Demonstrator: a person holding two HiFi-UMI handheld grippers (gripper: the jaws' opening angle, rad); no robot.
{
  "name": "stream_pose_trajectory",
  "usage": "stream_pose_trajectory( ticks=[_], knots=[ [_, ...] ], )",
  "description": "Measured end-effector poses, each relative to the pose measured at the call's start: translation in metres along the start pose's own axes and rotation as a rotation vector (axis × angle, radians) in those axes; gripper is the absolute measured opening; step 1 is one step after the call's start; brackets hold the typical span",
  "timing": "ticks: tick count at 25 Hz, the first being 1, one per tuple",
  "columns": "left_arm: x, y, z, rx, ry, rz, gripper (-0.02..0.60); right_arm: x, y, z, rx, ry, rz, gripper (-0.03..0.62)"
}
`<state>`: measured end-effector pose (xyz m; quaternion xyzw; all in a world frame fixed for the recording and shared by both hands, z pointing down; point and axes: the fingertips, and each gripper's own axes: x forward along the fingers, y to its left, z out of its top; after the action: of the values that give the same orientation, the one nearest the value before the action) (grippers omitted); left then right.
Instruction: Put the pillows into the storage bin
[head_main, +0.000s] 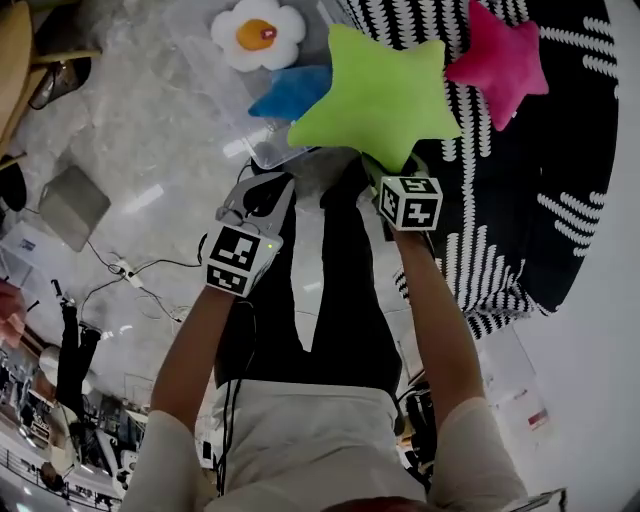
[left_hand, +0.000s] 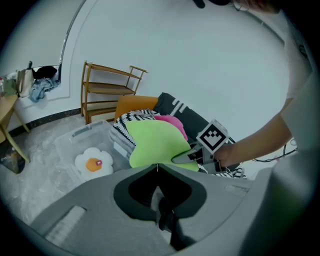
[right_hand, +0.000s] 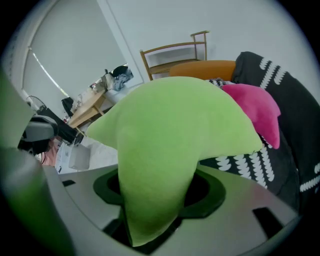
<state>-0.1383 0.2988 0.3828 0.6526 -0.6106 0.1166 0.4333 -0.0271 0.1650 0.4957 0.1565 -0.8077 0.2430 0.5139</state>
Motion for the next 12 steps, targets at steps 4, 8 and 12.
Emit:
stream_pose_trajectory(
  ticks=[4, 8, 12],
  knots=[
    [-0.016, 0.025, -0.009, -0.069, -0.010, 0.038, 0.020, 0.031, 0.045, 0.008, -0.087, 0.083, 0.051, 0.275],
    [-0.028, 0.061, -0.019, -0.099, -0.020, 0.054, 0.020, 0.067, 0.080, 0.023, -0.140, 0.120, 0.076, 0.281],
    [-0.042, 0.081, -0.027, -0.114, -0.022, 0.061, 0.020, 0.081, 0.097, 0.039, -0.137, 0.091, 0.080, 0.432]
  ],
)
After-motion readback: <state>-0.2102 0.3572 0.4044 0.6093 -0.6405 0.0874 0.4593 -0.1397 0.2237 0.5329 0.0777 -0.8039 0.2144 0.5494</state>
